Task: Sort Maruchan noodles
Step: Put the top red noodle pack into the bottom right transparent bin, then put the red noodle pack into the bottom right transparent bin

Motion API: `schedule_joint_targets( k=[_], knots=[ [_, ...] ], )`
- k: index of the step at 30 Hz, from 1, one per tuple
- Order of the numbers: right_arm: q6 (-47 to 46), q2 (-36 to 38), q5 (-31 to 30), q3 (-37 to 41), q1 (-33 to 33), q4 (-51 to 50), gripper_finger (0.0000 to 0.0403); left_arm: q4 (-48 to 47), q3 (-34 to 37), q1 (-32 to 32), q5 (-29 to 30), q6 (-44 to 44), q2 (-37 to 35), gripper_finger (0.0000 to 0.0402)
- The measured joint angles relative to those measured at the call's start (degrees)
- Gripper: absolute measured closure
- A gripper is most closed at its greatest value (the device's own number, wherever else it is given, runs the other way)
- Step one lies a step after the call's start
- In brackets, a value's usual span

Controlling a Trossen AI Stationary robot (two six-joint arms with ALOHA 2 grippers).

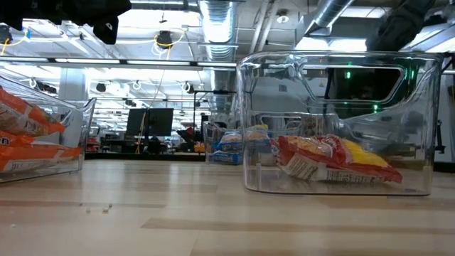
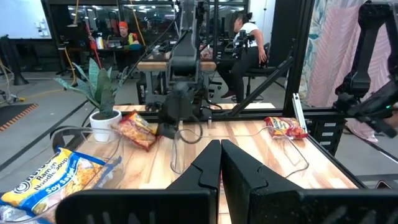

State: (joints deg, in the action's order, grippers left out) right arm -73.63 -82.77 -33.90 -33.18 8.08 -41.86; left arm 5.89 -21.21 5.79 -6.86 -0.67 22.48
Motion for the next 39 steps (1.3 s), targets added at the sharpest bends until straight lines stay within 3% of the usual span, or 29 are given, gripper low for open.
schedule_joint_targets(
  k=[5, 11, 14, 16, 21, 24, 31, 39],
  knots=[
    [-2.57, 5.10, -0.72, -6.37, -8.20, -10.40, 0.0396, 0.01, 0.00, 0.01, -0.02, 0.00, 0.00, 0.0402],
    [-10.45, 9.60, -10.51, -19.56, -19.53, -27.47, 0.0396, 0.00, 0.00, -0.01, -0.02, 0.00, 0.00, 0.0402],
    [-9.61, 10.17, -16.15, -25.29, -24.64, -27.55, 0.0396, 0.01, 0.00, -0.01, -0.02, 0.00, 0.00, 0.0402],
    [-4.02, 9.99, -17.56, -27.81, -27.47, -22.38, 0.0396, 0.00, 0.00, -0.01, -0.04, 0.00, 0.00, 0.0402],
    [15.91, 6.05, -11.90, -29.76, -32.82, -1.58, 0.0396, -0.09, 0.00, 0.00, -0.04, -0.04, 0.00, 0.0401],
    [21.36, 3.02, -5.97, -30.85, -34.89, 5.63, 0.0396, -0.48, 0.00, -0.01, -0.06, -0.02, 0.02, 0.0402],
    [20.09, -3.05, 1.09, -33.28, -35.96, 3.75, 0.0363, -0.45, 0.00, 0.00, -0.06, -0.11, 0.02, 0.0402],
    [17.55, -4.39, 6.04, -35.28, -34.60, 2.06, 0.0318, -0.45, 0.00, 0.01, -0.05, -0.22, 0.02, 0.0402]
  ],
)
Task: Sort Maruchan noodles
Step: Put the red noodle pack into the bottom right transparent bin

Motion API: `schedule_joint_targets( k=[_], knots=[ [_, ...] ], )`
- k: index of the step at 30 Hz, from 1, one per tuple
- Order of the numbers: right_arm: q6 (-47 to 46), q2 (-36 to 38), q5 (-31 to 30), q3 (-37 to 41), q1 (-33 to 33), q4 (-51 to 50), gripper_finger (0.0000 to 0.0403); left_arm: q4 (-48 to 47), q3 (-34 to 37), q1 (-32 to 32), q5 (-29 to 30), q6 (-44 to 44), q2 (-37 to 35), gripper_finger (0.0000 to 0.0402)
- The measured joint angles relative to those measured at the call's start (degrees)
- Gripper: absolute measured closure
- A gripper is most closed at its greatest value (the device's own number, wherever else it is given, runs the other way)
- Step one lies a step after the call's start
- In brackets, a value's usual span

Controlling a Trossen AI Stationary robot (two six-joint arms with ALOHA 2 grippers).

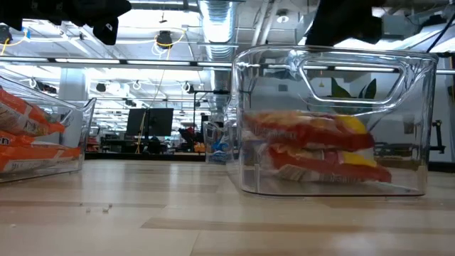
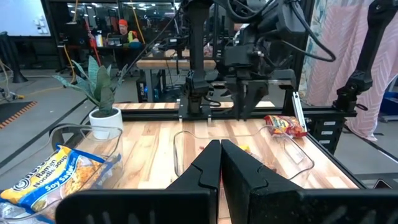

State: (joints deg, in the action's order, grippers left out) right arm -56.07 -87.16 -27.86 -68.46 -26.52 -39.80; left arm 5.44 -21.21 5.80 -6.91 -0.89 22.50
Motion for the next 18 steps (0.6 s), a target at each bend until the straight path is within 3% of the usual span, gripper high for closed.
schedule_joint_targets(
  k=[5, 10, 18],
  knots=[
    [-2.14, 2.23, 8.64, -3.90, 0.09, -8.70, 0.0278, -0.03, 0.00, -0.02, 0.01, 0.00, 0.00, 0.0401],
    [-15.57, 3.94, 22.58, -5.80, -3.85, -17.25, 0.0254, -0.40, -0.02, -0.02, 0.01, 0.00, -0.02, 0.0401],
    [-46.67, 0.97, 26.31, -4.08, -19.29, -30.55, 0.0254, -1.24, -0.02, -0.02, 0.01, 0.00, 0.00, 0.0401]
  ],
)
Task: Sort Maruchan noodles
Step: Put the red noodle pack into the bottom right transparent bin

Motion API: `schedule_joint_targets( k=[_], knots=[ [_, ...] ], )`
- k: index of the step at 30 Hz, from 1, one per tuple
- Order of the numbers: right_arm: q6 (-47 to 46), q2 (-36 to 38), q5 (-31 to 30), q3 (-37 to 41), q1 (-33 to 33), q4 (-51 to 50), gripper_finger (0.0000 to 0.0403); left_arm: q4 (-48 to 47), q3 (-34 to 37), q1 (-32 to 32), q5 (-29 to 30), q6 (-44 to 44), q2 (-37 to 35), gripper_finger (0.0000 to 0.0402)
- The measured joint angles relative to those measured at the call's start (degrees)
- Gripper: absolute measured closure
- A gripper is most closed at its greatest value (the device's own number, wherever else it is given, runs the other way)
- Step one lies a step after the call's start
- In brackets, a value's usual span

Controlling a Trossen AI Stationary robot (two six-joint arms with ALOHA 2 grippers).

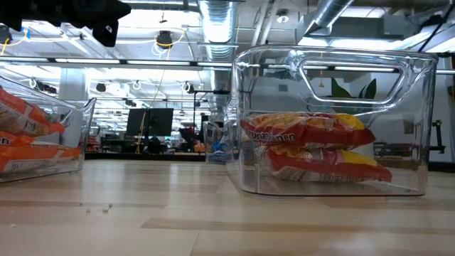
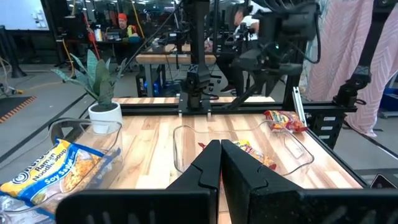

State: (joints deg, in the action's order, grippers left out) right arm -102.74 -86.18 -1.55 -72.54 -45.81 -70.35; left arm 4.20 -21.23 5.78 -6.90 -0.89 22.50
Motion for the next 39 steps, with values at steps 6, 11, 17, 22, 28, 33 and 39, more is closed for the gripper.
schedule_joint_targets(
  k=[6, 11, 17, 22, 28, 33, 39],
  knots=[
    [-13.84, -0.37, 8.05, 6.12, -4.43, 10.62, 0.0249, -0.15, 0.00, 0.02, 0.01, 0.00, -0.01, 0.0401],
    [-16.39, -1.80, 8.41, 8.83, -3.93, 19.98, 0.0239, -0.21, 0.00, 0.01, 0.01, 1.76, 0.00, 0.0401],
    [-15.25, -8.07, 21.56, 9.01, -1.82, 19.09, 0.0228, -1.07, 0.00, 0.02, 0.01, 2.29, 0.00, 0.0401],
    [-9.28, -12.43, 23.29, 9.02, 0.45, 22.46, 0.0223, -1.02, 0.00, 0.01, 0.01, 2.34, 0.00, 0.0402],
    [-4.52, -15.46, 25.11, 8.97, 3.03, 25.71, 0.0222, -0.98, 0.00, 0.02, 0.01, 2.29, 0.00, 0.0402],
    [-2.36, -18.27, 30.07, 8.99, 3.22, 23.70, 0.0222, -1.53, 0.00, 0.02, 0.01, 2.29, -0.02, 0.0401],
    [-0.71, -20.33, 32.69, 8.97, 3.29, 25.07, 0.0222, -1.79, 0.00, 0.02, -0.01, 2.26, 0.00, 0.0402]
  ],
)
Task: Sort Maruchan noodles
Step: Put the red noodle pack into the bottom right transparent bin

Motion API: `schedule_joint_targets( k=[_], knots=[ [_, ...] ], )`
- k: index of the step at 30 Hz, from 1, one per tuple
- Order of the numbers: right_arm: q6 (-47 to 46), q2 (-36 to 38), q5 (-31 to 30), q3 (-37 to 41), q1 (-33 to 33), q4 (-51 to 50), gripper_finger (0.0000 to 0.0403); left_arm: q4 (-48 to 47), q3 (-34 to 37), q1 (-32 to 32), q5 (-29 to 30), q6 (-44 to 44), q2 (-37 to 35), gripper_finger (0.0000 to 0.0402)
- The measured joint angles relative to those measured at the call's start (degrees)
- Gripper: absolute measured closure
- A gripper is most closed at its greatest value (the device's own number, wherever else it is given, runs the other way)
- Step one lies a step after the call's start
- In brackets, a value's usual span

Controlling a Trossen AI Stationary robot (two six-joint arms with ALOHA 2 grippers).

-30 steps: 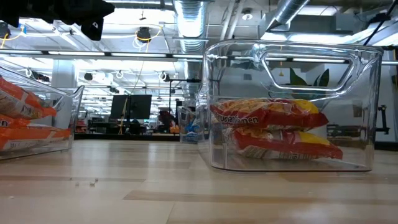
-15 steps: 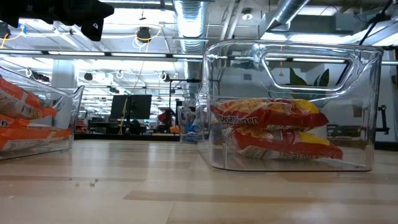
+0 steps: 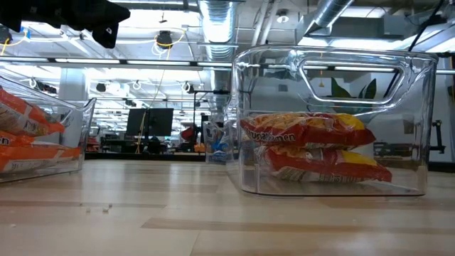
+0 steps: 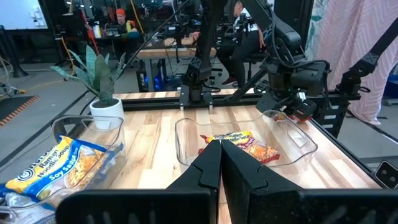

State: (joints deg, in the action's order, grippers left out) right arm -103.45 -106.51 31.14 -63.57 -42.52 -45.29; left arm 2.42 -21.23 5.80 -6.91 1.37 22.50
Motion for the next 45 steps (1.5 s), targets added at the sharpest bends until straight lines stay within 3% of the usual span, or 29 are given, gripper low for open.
schedule_joint_targets(
  k=[8, 11, 14, 16, 24, 28, 33, 40, 45],
  knots=[
    [3.17, -0.62, -0.29, -0.03, 0.78, -1.01, 0.0239, 0.00, 0.00, -0.02, 0.01, -0.07, -0.02, 0.0401],
    [6.43, -0.64, 0.29, 0.00, 1.23, -1.51, 0.0282, 0.00, 0.00, -0.01, 0.01, 0.38, 0.00, 0.0401],
    [11.57, -0.64, 0.28, 0.00, 1.94, -1.04, 0.0360, 0.00, 0.00, -0.01, 0.02, 0.39, 0.00, 0.0401],
    [16.93, -0.63, 0.32, -0.05, 2.71, -1.00, 0.0388, 0.00, 0.00, 0.00, 0.02, 0.42, -0.02, 0.0402],
    [31.87, 1.45, -0.76, -6.24, 6.55, -9.36, 0.0396, 0.00, 0.00, -0.02, 0.02, 0.44, 0.00, 0.0401],
    [33.01, 7.29, -7.50, -12.31, 7.59, -12.43, 0.0396, -0.03, 0.00, 0.00, 0.02, 0.43, -0.01, 0.0401],
    [32.17, 15.11, -23.43, -20.74, 7.67, -12.82, 0.0396, -0.20, 0.00, -0.02, 0.02, 0.41, 0.00, 0.0402],
    [48.52, 21.04, -48.94, -28.15, 9.58, -12.32, 0.0396, -0.18, 0.00, -0.01, 0.02, 0.39, -0.01, 0.0402],
    [59.27, 21.00, -52.31, -28.52, 15.10, -12.79, 0.0396, -0.20, 0.00, -0.01, 0.02, 0.39, 0.00, 0.0402]
  ],
)
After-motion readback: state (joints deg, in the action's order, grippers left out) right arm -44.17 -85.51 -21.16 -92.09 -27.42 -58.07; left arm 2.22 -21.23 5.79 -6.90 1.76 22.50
